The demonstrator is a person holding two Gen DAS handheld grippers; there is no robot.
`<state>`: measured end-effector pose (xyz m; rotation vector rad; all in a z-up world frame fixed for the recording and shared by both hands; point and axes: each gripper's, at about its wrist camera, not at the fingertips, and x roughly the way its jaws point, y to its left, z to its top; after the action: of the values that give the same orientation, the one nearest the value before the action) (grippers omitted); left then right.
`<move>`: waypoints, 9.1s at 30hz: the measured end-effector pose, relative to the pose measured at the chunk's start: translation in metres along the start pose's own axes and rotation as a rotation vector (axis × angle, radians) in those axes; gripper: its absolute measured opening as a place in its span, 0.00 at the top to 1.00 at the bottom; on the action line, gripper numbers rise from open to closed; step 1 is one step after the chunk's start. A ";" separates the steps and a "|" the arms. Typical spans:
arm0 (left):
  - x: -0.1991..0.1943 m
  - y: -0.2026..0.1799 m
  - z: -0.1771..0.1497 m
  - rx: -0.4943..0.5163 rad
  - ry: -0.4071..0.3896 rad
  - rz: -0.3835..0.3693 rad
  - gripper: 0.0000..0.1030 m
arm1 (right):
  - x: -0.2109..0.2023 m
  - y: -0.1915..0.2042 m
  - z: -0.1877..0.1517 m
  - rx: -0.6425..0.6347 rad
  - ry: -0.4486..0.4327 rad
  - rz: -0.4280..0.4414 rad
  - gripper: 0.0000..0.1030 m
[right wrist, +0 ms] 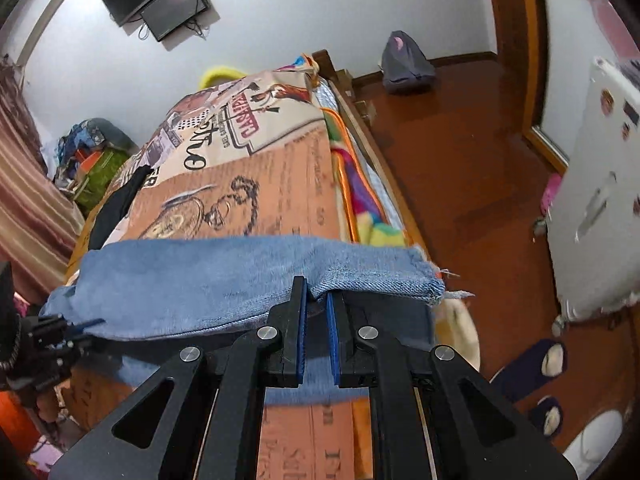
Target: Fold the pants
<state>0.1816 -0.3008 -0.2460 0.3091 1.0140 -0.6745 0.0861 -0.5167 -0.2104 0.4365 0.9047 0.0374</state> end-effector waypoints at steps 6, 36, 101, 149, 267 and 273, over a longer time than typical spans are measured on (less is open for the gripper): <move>-0.002 -0.001 -0.004 -0.009 -0.003 -0.002 0.90 | 0.000 -0.007 -0.025 0.063 0.003 0.010 0.92; -0.058 0.025 -0.001 -0.084 -0.086 0.003 0.73 | -0.017 0.019 -0.048 -0.007 0.040 -0.063 0.82; -0.241 0.324 -0.285 -0.776 -0.215 0.444 0.51 | 0.099 0.370 -0.064 -0.652 0.168 0.284 0.58; -0.231 0.363 -0.330 -0.862 -0.224 0.560 0.70 | 0.116 0.376 -0.091 -0.702 0.205 0.244 0.49; 0.035 0.016 0.018 -0.030 0.006 0.167 0.29 | 0.036 -0.051 -0.068 0.347 -0.013 -0.113 0.26; 0.035 0.017 0.018 -0.029 0.005 0.165 0.27 | 0.046 -0.069 -0.067 0.428 -0.018 -0.020 0.22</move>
<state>0.2174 -0.3106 -0.2681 0.3652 0.9897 -0.5096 0.0527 -0.5462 -0.3072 0.8241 0.8997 -0.1815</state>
